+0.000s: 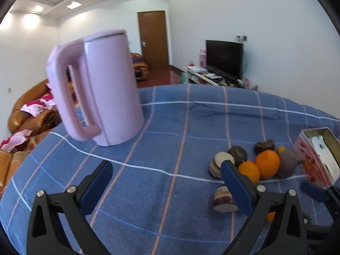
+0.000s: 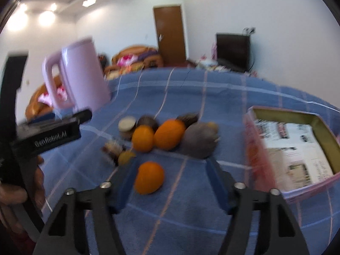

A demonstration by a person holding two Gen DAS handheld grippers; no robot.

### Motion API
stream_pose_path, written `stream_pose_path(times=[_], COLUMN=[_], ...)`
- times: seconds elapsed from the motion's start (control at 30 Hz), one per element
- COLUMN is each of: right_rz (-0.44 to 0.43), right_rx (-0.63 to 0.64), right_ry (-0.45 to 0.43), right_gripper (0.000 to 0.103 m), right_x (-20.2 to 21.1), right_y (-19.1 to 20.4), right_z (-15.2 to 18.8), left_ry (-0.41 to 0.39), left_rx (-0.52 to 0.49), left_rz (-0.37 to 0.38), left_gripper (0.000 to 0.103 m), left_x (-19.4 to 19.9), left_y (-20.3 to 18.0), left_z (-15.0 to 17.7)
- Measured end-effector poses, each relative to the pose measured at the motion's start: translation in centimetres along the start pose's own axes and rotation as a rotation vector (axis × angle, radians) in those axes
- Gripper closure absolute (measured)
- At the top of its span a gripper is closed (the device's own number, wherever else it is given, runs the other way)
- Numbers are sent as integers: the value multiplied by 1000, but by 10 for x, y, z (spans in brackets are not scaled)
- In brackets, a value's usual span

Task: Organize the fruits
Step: 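Grasp the orange nearest the pile's edge with the right gripper, then grasp the brown-and-white striped round cake with the left gripper while the right gripper lifts the orange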

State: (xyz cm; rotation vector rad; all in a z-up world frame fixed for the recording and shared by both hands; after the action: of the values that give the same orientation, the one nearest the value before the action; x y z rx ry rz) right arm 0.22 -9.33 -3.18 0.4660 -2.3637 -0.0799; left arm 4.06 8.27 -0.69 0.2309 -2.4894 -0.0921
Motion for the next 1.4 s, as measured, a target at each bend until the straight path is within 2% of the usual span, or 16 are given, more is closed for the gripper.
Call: stream_pose_path(times=[0.1,0.17,0.23,0.3,0.37,0.53,0.6,0.73,0.87,0.93,1.0,1.07,1.23,1.27,1.33,1.4], right_rz=[-29,-22,-41,-39,-48,27,7,29,41,40,39,37,30,30,29,27], right_rx=[11,30,31,11,-13,-61,-90,-72,-81,-86,-84,-83,-90,-90,-87,-87], right_ry=[41,89,132,165,157,144,139,133,120,123,121,116,121,121,122,122], right_gripper=[42,43,56,61,65,65,65,65,65,65,65,65,65,65,65,65], right_x=[-12,-26,-31,-40,-39,-29,-26,-19,-16,-16,-16,-15,-16,-16,-16,-16], right_y=[9,15,19,18,11,-12,-19,-17,-21,-21,-20,-20,-22,-22,-21,-21], right_z=[-3,-2,-1,-1,1,3,5,5,5,6,7,7,8,8,7,7], left_ry=[35,60,94,106,105,141,153,125,177,198,195,199,256,251,221,186], left_rx=[0,-20,-37,-55,-75,-88,-70,-55,-101,-111,-118,-80,91,93,44,-50], left_rz=[87,109,124,137,134,99,124,191,175,201,190,184,188,180,162,155], left_gripper=[0,0,1,1,2,9,10,10,10,10,9,8,6,6,6,6], left_x=[-2,-5,-9,-10,-9,-18,-18,-9,-18,-21,-21,-22,-37,-37,-31,-24], left_y=[-2,-7,-12,-17,-21,-16,-14,-16,-28,-33,-32,-23,11,11,2,-13], left_z=[1,4,7,9,11,16,15,13,19,22,22,19,17,17,18,19])
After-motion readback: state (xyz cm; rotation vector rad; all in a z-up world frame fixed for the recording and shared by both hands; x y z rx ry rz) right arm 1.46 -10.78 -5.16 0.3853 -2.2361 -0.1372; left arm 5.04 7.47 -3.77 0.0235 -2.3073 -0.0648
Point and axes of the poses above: each gripper's, at about its wrist camera, not at the fingertips, and x roughly against the way its jaws point, y to its left, z to its underside, the point moved 2 cm from there along -x, roughly the way its jaws point, and after that the axes turned 8 degrees about -z, right-handed, at the moved point
